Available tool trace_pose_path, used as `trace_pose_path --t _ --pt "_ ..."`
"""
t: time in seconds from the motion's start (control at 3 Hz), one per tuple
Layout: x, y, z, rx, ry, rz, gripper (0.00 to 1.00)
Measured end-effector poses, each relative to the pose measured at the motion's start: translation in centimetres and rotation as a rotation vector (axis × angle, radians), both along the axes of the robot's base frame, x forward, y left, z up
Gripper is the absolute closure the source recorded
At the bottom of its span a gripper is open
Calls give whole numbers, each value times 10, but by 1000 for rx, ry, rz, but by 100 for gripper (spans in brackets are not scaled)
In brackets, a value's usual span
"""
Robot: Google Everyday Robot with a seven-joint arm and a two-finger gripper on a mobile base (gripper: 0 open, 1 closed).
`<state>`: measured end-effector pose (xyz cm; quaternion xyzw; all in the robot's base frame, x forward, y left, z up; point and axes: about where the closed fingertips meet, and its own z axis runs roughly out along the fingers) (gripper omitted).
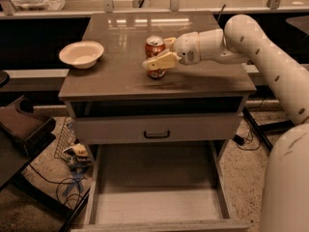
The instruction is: Pick coke can from middle drawer and place on counter
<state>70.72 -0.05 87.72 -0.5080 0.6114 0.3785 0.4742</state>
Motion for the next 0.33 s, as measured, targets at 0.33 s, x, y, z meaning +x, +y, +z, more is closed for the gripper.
trace_pose_path --t 0.33 --pt "0 2 0 0 1 3 0"
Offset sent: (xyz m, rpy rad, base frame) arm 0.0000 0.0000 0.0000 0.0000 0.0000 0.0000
